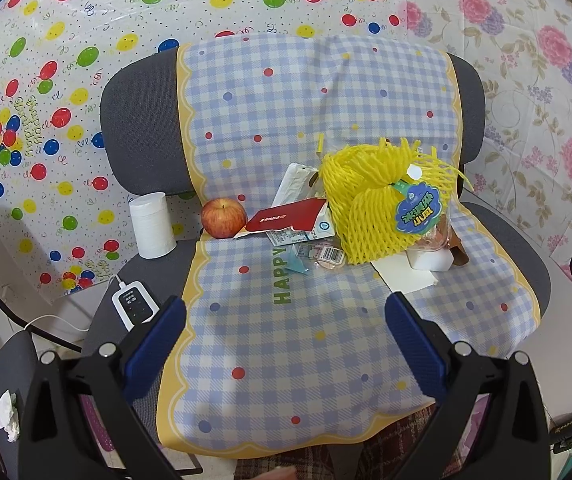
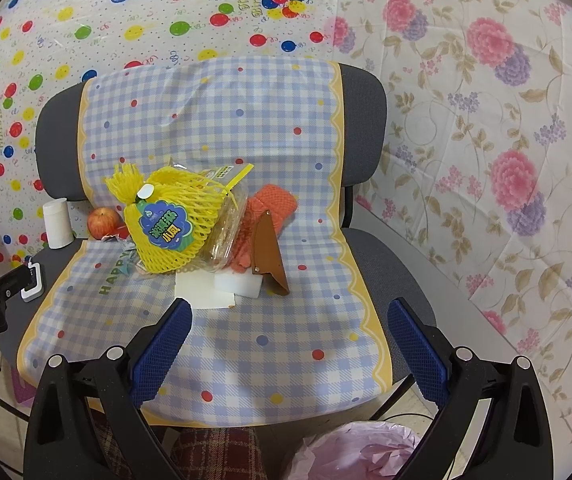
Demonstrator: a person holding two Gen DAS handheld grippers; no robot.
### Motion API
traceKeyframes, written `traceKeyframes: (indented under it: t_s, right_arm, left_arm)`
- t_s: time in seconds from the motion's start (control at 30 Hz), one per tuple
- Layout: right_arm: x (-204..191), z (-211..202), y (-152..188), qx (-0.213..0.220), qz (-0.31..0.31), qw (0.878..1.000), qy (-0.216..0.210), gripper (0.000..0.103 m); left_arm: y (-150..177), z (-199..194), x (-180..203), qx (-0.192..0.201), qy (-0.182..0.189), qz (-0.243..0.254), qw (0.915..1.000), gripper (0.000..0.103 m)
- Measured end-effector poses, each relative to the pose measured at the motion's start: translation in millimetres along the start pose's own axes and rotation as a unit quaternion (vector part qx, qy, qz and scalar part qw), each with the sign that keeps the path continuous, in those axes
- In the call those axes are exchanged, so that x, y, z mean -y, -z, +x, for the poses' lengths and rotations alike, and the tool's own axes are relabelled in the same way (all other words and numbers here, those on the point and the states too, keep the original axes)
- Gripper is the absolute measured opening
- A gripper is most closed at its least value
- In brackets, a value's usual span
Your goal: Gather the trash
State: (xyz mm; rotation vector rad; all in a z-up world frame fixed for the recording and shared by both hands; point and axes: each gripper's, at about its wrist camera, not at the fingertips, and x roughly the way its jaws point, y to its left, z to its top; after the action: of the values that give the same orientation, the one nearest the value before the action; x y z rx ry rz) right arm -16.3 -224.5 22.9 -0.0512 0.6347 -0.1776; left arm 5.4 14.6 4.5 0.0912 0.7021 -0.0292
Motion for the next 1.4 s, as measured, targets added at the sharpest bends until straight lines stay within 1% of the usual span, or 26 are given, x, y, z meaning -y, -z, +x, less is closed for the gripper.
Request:
traceKeyframes:
  t_s: [0.7,0.8,0.93,1.03,1.1,1.2,1.27,1.3,1.4]
  right_arm:
    - [1,0,1,-0.004,-0.002,1.000,-0.004,0.097]
    - [0,7,1,-0.008,-0.003,1.000,-0.007,0.097]
    - [0,14,0,-0.010,-0.003,1.000,-0.010,0.097]
    - [3,21,-3,-0.012,0.004,1.000,-0.014,0.097]
    - [5,26,-4,-0.012,0.007,1.000,-0.018,0.097]
    - [9,35,-4,-0.015,0.010,1.000,-0.020,0.097]
    - [12,40,-5,-0.018,0.012,1.000,-0.021,0.097]
    - [14,43,-5,-0.019,0.013,1.000,-0.021,0.097]
    - [23,51,-5,-0.021,0.018,0.999,-0.018,0.097]
  left_arm:
    - [1,1,-1,-0.001,-0.001,0.000,1.0000,0.097]
    - [2,3,-2,-0.003,0.000,-0.001,1.0000,0.097]
    - [5,13,-4,-0.011,0.010,-0.009,0.9998,0.097]
    - [4,24,2,-0.019,0.013,-0.011,0.9997,0.097]
    - [4,31,8,-0.019,0.018,-0.002,0.9997,0.097]
    - [4,40,20,-0.014,0.011,0.017,0.9997,0.097]
    - [5,50,30,-0.012,0.019,0.029,0.9993,0.097]
    - [6,56,35,-0.014,0.030,0.030,0.9990,0.097]
    - [4,67,45,-0.012,0.054,0.022,0.9982,0.097]
